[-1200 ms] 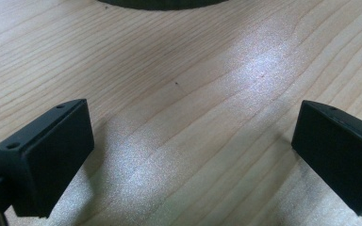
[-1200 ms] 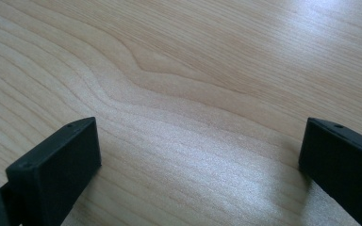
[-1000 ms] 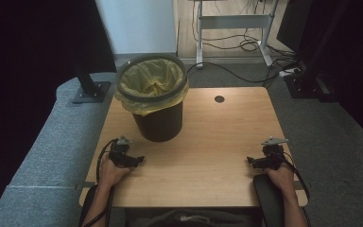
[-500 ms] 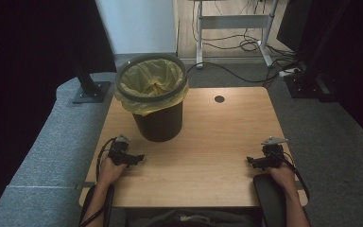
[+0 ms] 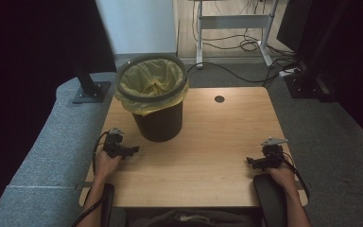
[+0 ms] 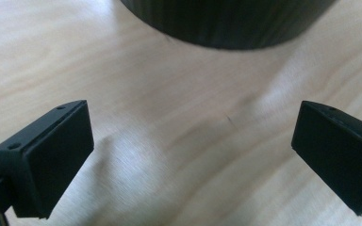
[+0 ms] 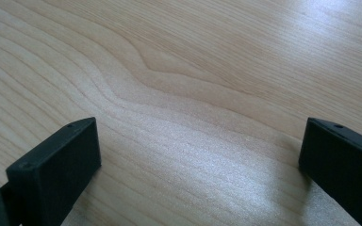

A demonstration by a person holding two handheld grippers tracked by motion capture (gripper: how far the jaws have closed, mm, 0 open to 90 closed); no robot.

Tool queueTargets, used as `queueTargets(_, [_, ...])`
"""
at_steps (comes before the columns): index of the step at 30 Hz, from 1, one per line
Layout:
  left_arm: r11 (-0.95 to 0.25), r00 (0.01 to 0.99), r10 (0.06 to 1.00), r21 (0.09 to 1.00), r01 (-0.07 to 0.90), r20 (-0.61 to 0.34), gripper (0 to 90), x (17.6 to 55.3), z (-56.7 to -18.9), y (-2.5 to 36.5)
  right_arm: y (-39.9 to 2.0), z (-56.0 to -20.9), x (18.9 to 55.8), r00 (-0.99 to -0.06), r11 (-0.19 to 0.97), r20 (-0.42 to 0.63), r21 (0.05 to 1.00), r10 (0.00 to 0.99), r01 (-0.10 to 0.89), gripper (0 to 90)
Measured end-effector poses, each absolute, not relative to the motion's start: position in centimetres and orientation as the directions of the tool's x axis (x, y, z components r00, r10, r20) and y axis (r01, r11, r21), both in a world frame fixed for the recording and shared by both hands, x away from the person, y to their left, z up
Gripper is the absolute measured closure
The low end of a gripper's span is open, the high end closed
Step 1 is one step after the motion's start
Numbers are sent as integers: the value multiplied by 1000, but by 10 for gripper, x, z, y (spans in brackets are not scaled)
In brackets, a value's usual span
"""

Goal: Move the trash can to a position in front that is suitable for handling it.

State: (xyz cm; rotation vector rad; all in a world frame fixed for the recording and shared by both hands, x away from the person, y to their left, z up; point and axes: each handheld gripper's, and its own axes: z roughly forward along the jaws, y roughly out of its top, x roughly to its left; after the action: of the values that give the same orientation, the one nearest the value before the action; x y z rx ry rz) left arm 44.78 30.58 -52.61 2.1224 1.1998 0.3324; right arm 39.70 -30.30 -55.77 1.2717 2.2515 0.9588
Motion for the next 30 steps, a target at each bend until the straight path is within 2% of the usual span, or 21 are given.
queueTargets(21, [-304,480,875,699,647,-64,0,491,-497,318,-304,-553,397,-515,339,43,706,856,622,0])
queueTargets(30, [-293,452,891,710,641,-40,0,513,-483,323,-304,-541,398,-524,297,88,738,847,605,0])
